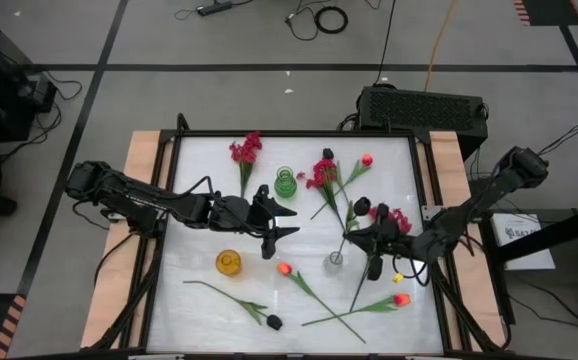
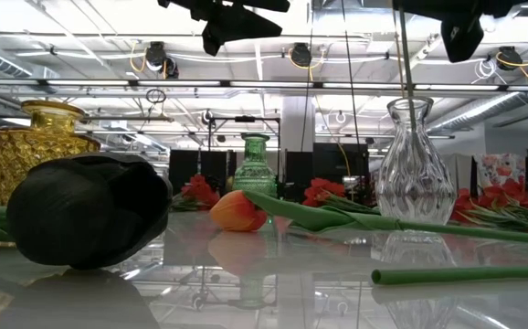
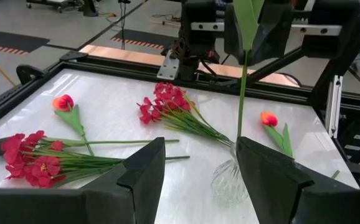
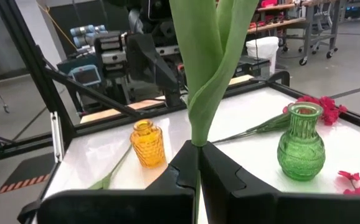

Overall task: Sort flowers into vase by color
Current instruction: Put top left black flower into the transparent vase, then put bottom black flower into the transparent vase

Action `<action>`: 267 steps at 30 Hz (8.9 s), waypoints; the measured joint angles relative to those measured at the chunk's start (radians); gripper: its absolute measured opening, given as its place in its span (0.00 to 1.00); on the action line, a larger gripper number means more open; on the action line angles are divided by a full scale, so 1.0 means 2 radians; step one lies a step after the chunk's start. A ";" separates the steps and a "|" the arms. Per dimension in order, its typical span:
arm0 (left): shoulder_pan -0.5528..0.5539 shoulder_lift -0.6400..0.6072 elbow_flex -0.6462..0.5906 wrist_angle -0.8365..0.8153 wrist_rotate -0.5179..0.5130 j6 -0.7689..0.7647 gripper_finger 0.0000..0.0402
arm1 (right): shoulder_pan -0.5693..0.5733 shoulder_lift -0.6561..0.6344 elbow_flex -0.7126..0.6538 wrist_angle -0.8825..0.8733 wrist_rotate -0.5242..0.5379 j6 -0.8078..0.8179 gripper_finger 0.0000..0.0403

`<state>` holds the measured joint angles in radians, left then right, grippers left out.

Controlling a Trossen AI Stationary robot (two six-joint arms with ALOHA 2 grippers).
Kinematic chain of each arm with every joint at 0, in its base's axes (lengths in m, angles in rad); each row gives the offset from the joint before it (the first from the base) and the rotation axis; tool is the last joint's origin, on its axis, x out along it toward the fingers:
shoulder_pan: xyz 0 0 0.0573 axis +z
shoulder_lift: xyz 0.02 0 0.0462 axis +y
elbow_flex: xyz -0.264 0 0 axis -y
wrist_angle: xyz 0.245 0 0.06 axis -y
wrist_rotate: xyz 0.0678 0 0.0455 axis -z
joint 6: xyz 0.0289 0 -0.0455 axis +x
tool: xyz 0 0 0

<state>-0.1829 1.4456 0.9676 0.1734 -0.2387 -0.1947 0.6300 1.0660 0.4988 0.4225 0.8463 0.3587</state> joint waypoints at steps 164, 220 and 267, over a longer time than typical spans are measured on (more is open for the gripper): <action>-0.283 0.146 0.105 -0.296 -0.039 -0.224 0.45 | 0.000 0.003 0.242 -0.496 -0.094 0.010 0.54; -0.282 0.233 0.096 -0.370 -0.006 -0.223 0.50 | 0.001 0.003 0.242 -0.535 -0.152 0.064 0.54; -0.281 0.173 0.195 -0.358 -0.176 -0.153 0.08 | 0.002 0.003 0.242 -0.499 -0.149 0.057 0.54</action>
<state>-0.7455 1.7920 1.3582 -0.5435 -0.5909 -0.5004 0.6346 1.0718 0.9825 -0.5757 0.5488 0.4723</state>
